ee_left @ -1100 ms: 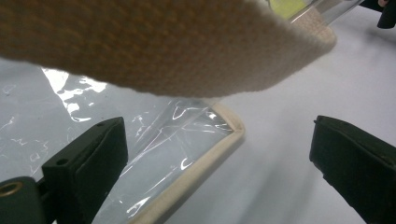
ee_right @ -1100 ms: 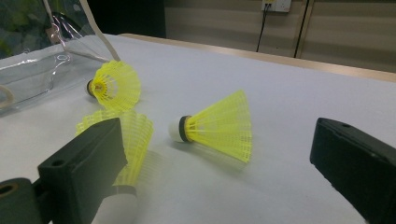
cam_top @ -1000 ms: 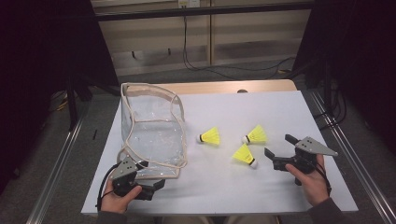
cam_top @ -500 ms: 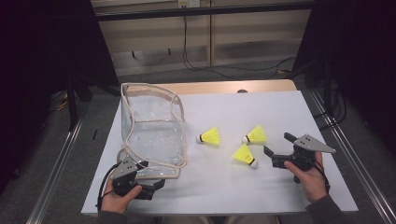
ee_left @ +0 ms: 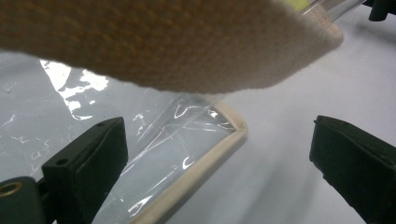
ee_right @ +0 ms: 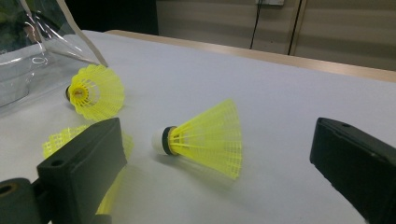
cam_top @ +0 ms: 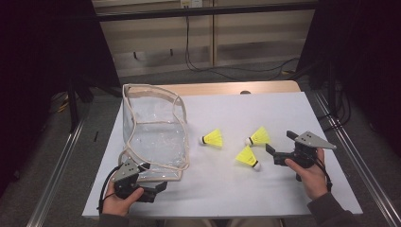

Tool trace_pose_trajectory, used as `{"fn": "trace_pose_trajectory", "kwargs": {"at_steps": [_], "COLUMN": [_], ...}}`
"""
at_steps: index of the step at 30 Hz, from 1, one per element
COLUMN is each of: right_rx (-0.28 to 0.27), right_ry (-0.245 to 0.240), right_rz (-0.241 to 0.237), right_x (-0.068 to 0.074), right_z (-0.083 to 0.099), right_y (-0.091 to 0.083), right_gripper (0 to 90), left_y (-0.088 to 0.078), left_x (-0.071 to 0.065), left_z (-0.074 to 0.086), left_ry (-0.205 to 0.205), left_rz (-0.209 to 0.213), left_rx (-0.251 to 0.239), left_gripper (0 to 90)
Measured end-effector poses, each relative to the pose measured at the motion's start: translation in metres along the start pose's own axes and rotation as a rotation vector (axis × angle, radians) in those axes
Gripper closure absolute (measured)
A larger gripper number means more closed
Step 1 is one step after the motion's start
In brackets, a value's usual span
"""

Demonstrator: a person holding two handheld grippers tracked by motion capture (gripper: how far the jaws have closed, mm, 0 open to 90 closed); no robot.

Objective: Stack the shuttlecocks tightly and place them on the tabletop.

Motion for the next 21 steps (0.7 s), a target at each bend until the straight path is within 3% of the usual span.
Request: {"fn": "trace_pose_trajectory", "kwargs": {"at_steps": [21], "right_rx": [0.054], "right_ry": [-0.008], "right_rz": [0.0], "right_x": [-0.002], "right_z": [-0.007], "right_y": [0.019], "right_gripper": [6.6], "left_y": [0.0], "left_x": [0.0], "left_z": [0.0], "left_ry": [-0.002], "left_rz": [-0.002], "left_rx": [0.002], "left_gripper": [4.3]}}
Point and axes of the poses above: each handheld gripper's, and its own axes: y roughly forward along the jaws, z roughly out of its underside, x roughly to its left, the point moved 2 cm from there along y, roughly forward along the jaws, and after that the axes turned 10 degrees about z, right-handed, at the moved point
